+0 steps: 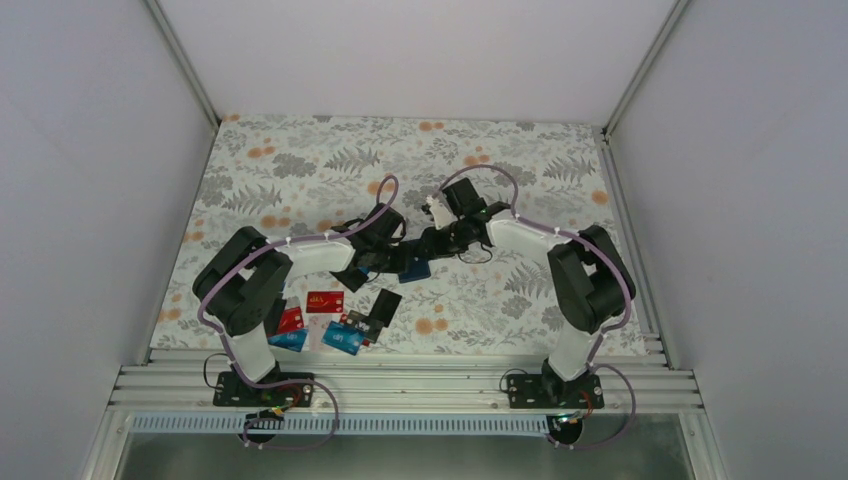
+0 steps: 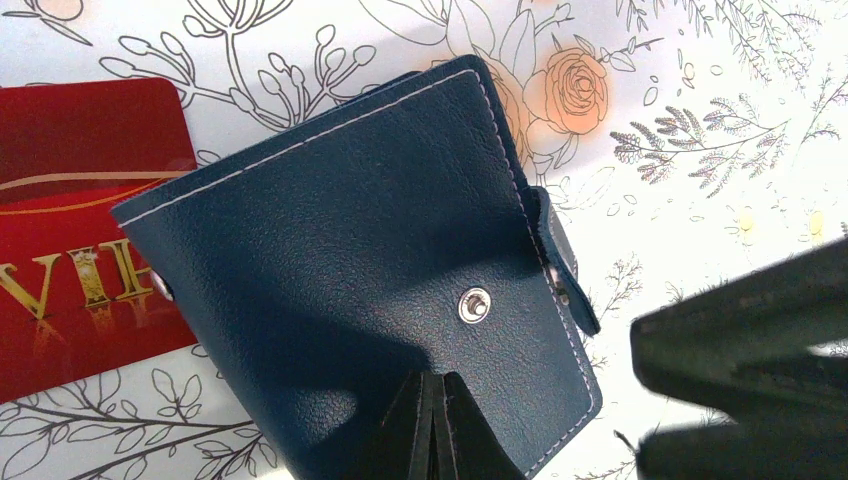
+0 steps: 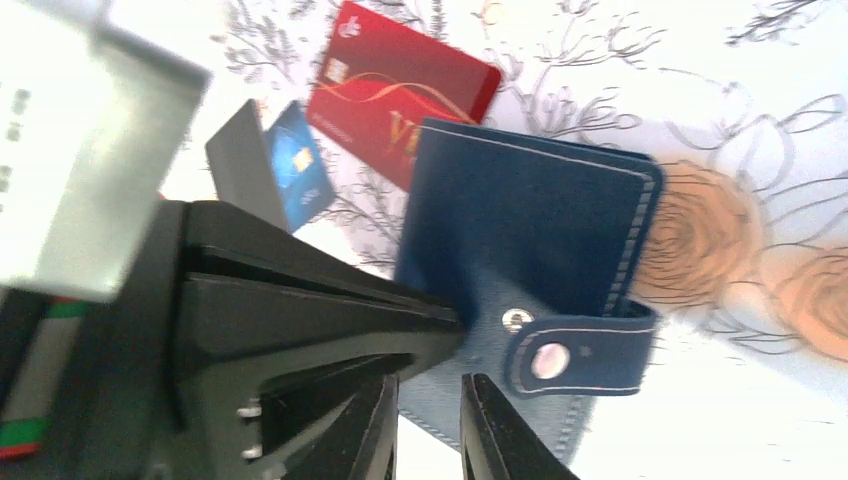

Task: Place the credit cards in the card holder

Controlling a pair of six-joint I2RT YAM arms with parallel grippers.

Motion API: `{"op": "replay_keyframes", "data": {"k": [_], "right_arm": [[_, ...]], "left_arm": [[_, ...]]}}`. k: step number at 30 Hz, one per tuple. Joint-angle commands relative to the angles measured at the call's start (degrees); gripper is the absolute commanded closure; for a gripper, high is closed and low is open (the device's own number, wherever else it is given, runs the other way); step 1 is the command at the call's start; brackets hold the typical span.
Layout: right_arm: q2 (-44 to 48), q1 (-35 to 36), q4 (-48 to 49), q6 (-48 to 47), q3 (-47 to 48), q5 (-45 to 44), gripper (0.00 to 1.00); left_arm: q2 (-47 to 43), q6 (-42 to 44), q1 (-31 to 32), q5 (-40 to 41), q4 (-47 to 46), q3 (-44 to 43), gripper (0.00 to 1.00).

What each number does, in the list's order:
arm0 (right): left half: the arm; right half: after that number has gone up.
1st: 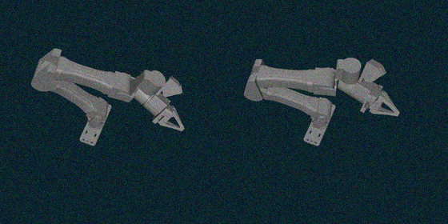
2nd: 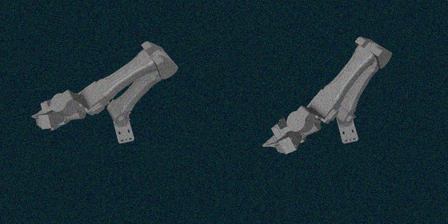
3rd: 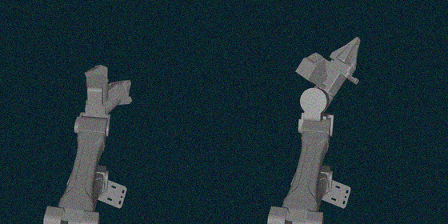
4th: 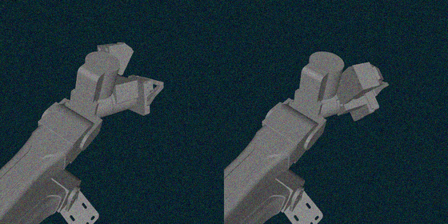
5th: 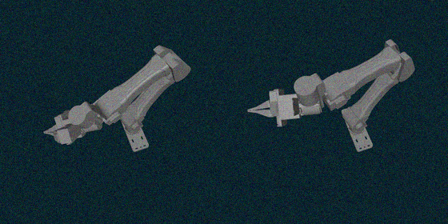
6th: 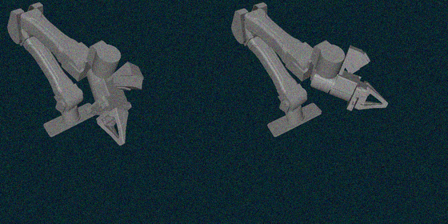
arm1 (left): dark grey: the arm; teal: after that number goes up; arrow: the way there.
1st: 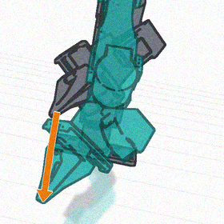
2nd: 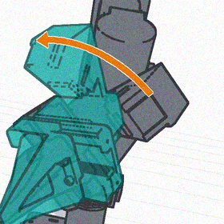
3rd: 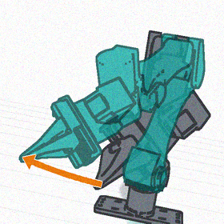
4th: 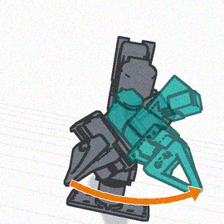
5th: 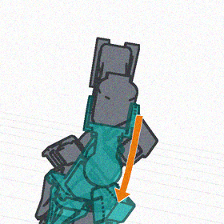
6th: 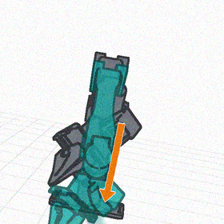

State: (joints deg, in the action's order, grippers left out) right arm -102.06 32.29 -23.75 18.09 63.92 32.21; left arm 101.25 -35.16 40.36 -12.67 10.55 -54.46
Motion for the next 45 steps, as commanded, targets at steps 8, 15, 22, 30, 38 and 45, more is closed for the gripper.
{"op": "replay_keyframes", "data": {"k": [8,15,22,30,38,45], "right_arm": [[5.86,-2.23,5.43,3.31,-6.14,-8.19,0.81],[7.42,-3.81,6.96,3.45,-7.41,-7.34,0.71],[2.99,-4.18,7.76,3.22,-6.97,-7.68,0.79],[-0.06,-4.12,8.54,2.77,-6.71,-4.2,0.81],[-1.55,-3.69,8.72,2.78,-6.1,-3.15,0.82],[-2.37,-3.06,9.06,2.98,-6.01,-2.52,0.84]], "left_arm": [[1.57,0.35,0.42,-0.17,0.52,0.96,0.98],[1.56,0.36,0.42,-0.14,0.63,0.95,0.98],[1.43,0.36,0.42,-0.16,0.79,0.96,0.98],[1.49,0.43,0.42,-0.16,0.87,0.85,0.98],[1.9,0.52,0.42,-0.15,0.98,0.52,0.98],[1.99,0.59,0.43,-0.17,1.1,0.32,0.98]]}}
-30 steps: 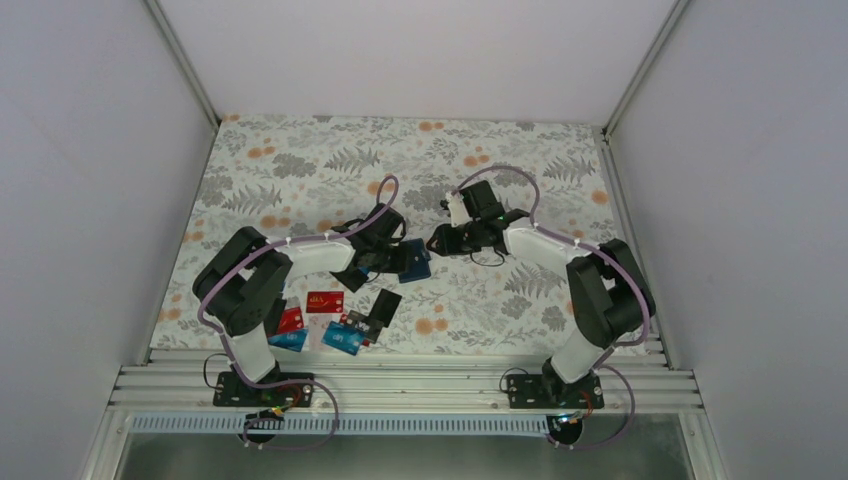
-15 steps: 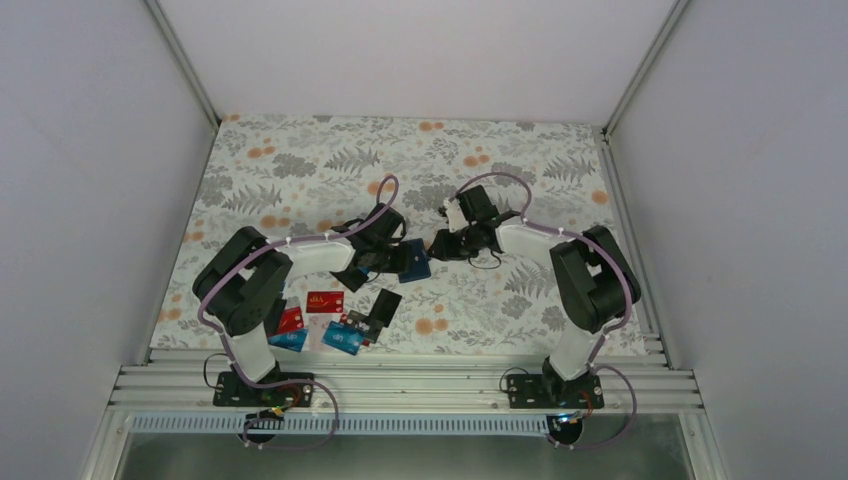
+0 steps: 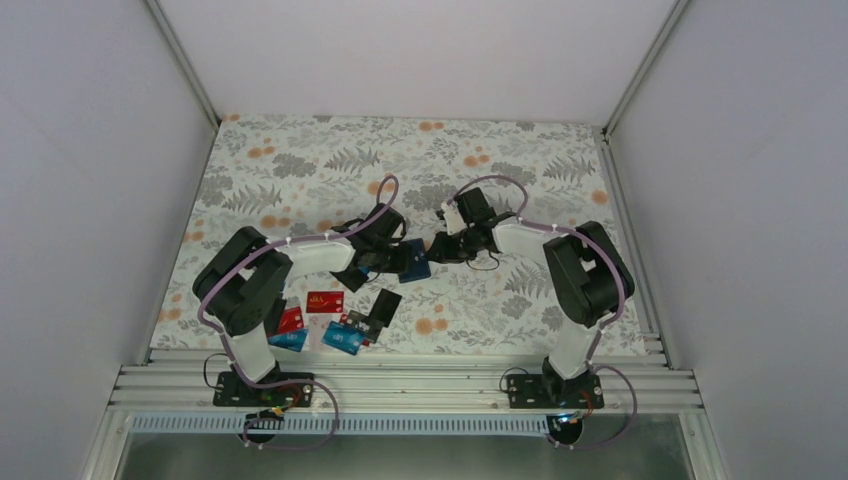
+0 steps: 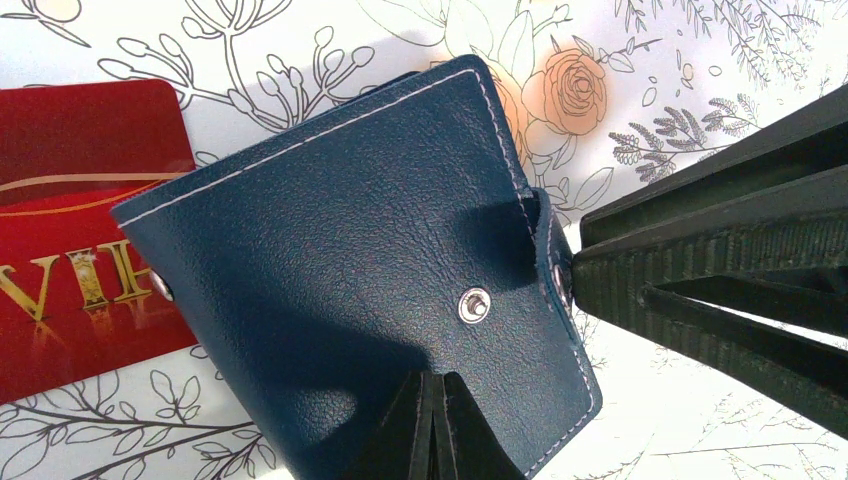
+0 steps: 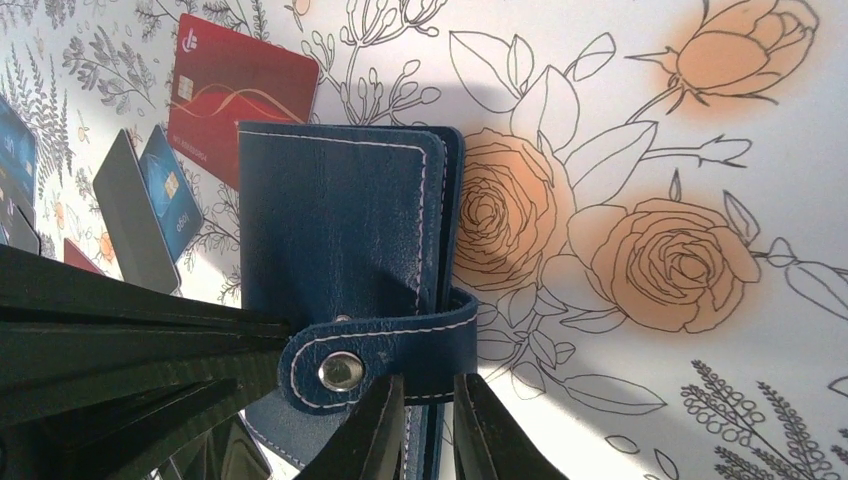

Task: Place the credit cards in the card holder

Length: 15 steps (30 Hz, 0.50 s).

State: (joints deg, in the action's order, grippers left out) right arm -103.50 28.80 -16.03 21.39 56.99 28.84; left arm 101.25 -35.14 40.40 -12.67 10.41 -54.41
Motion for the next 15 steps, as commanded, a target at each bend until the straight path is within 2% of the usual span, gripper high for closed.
{"op": "replay_keyframes", "data": {"k": [1,15], "right_arm": [[-0.98,0.53,1.4,-0.27,0.93,0.79,0.84],[-2.53,1.48,1.12,-0.38,2.63,1.3,0.86]], "left_arm": [[1.97,0.6,0.38,-0.17,1.27,0.22,0.98],[2.05,0.66,0.39,-0.16,1.32,0.35,0.98]]}}
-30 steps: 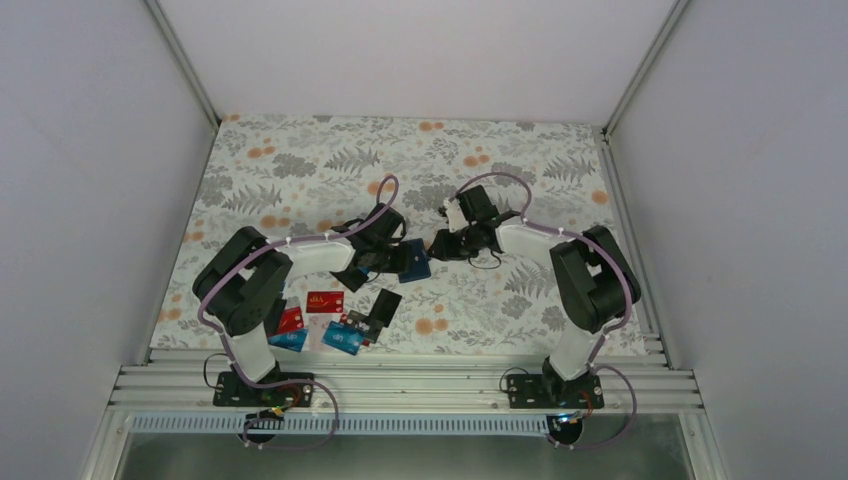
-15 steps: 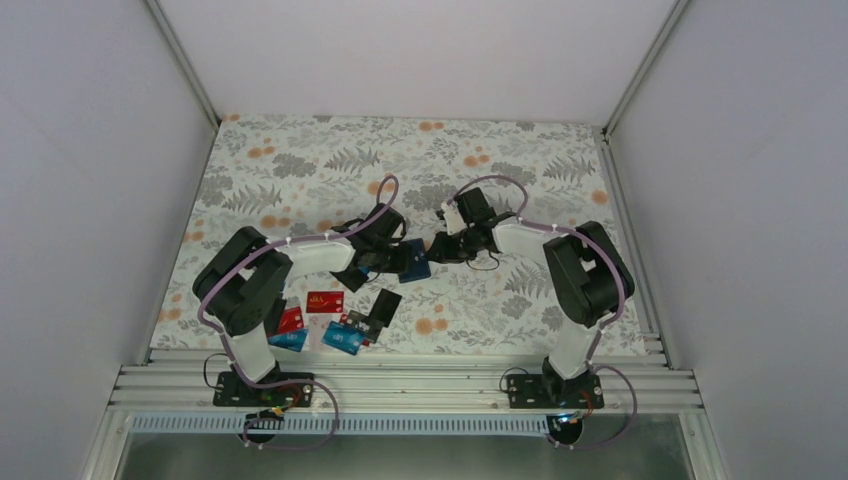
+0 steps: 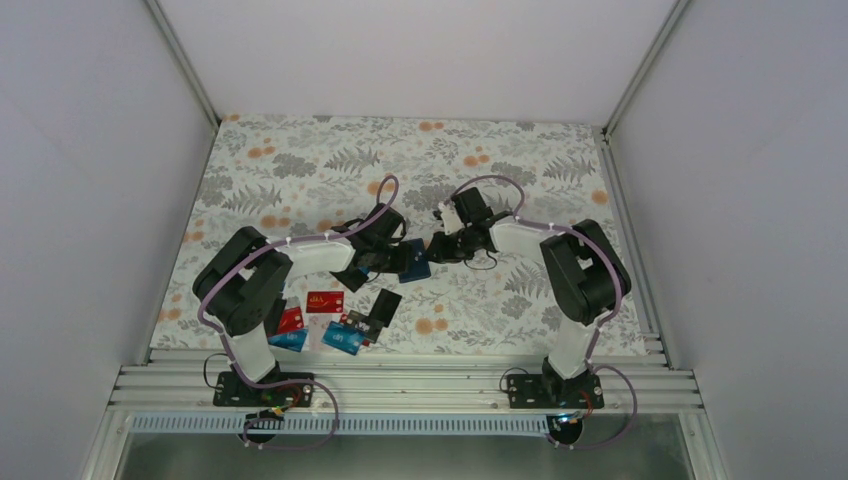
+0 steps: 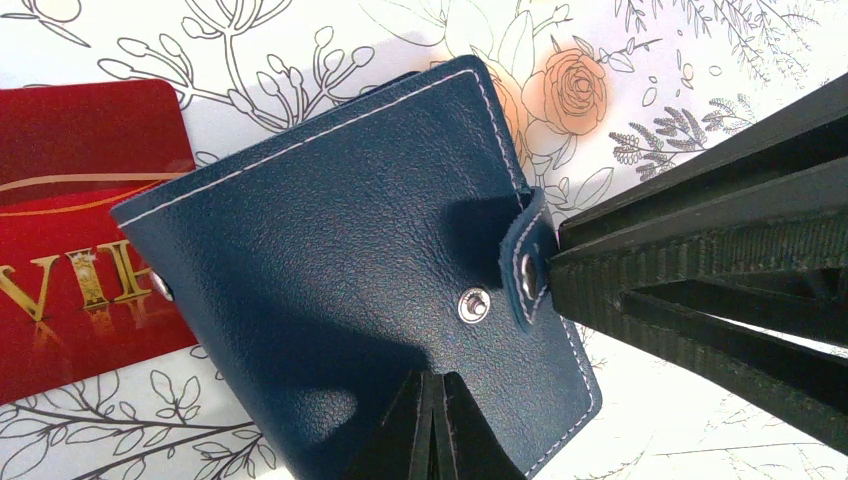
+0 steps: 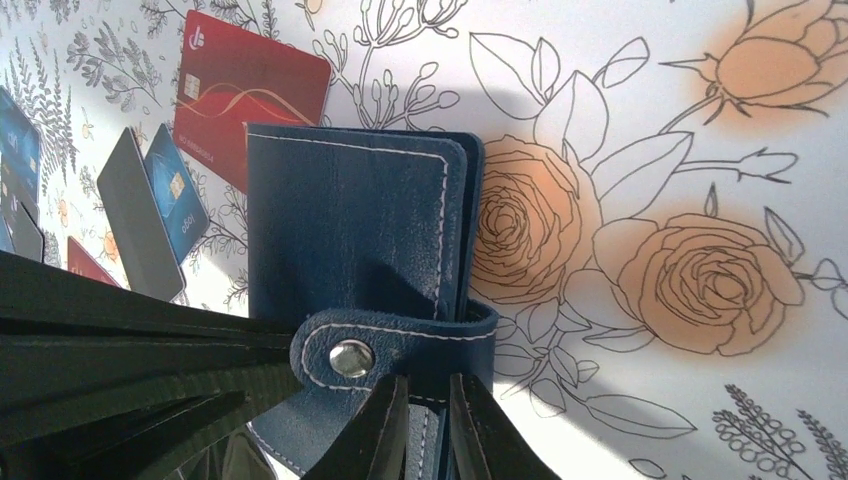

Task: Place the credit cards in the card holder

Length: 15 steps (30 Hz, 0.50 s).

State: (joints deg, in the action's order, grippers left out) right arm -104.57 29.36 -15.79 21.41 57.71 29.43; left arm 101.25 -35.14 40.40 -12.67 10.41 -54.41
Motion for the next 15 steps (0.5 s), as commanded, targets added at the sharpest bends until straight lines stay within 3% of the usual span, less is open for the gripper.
{"op": "replay_keyframes", "data": {"k": [1,15], "right_arm": [[-1.51,1.11,0.85,-0.39,2.09,0.74,0.86],[0.04,1.63,-0.99,-0.6,3.78,-1.61,0.87]], "left_arm": [[2.06,0.68,0.38,-0.17,1.31,0.36,0.98],[2.11,0.68,0.42,-0.34,1.11,0.54,0.98]]}}
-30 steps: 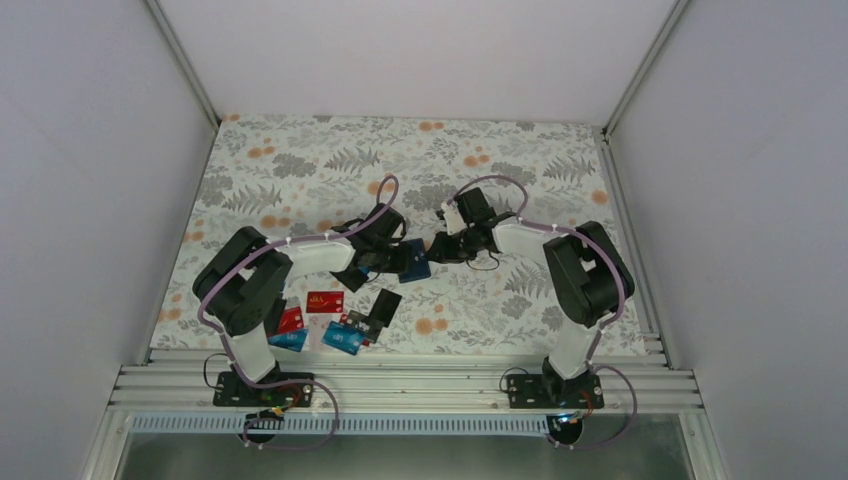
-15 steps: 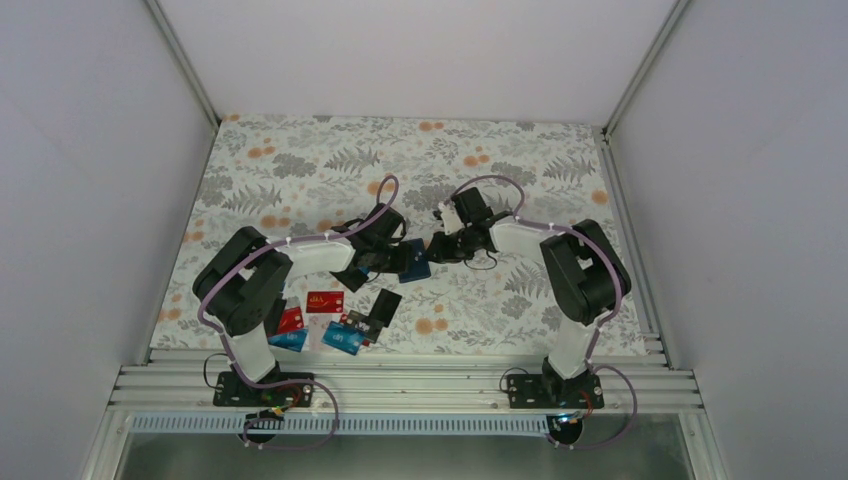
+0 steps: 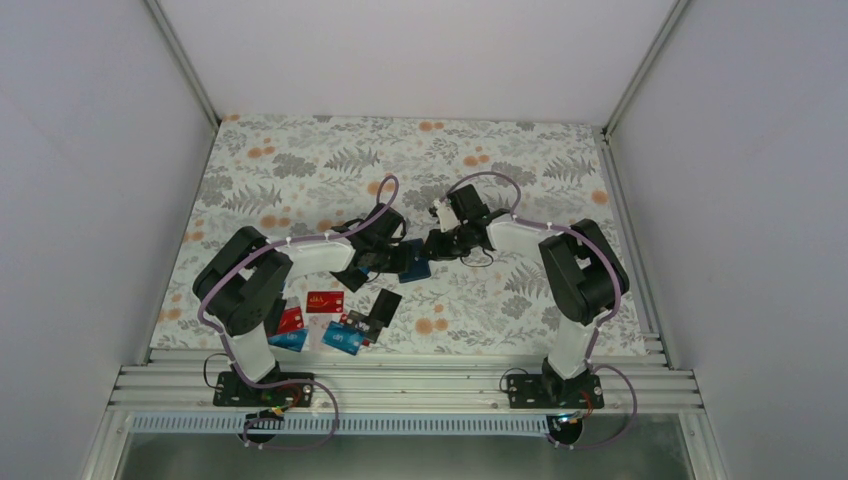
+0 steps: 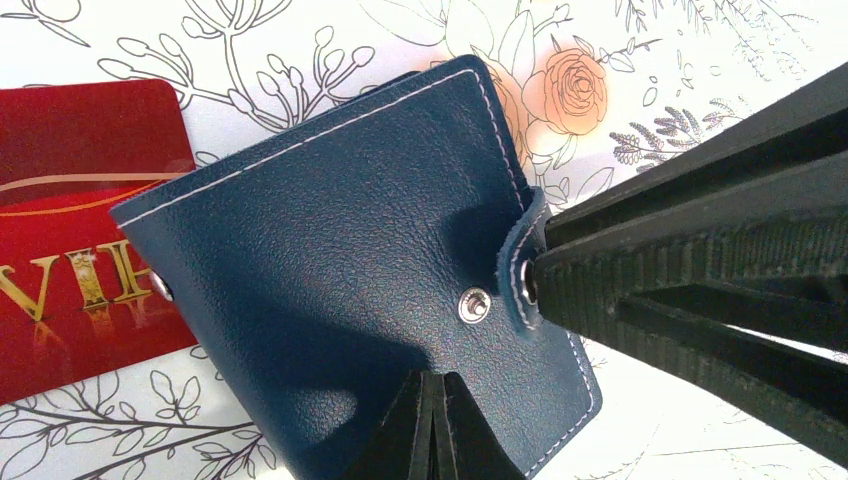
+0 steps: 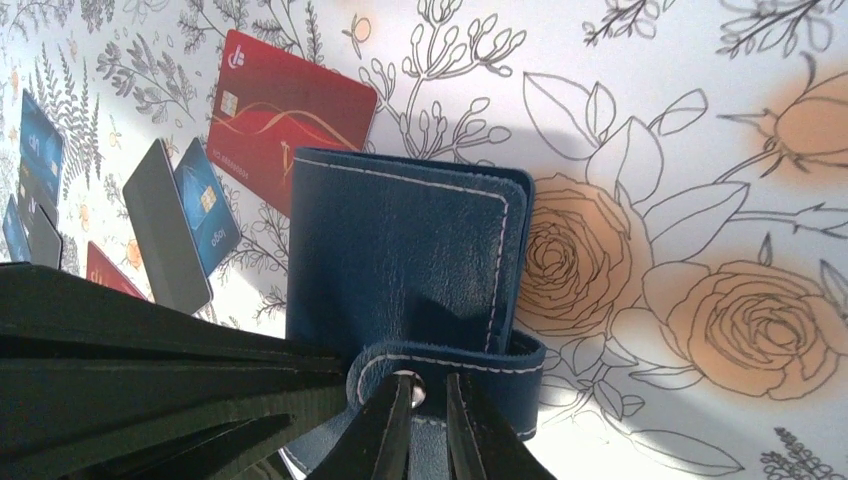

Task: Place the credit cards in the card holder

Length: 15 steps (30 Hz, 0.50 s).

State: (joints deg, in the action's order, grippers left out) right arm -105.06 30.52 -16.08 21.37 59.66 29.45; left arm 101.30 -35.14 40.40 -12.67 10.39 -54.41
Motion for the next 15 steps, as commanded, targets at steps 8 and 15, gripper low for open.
{"op": "replay_keyframes", "data": {"k": [8,15], "right_arm": [[-1.16,0.49,0.44,0.78,1.57,-2.75,0.9],[-1.84,0.43,0.8,0.79,1.6,-1.36,0.9]], "left_arm": [[1.87,0.68,0.38,-0.46,1.08,0.78,0.98],[1.99,0.68,0.38,-0.42,1.07,0.81,0.98]]}}
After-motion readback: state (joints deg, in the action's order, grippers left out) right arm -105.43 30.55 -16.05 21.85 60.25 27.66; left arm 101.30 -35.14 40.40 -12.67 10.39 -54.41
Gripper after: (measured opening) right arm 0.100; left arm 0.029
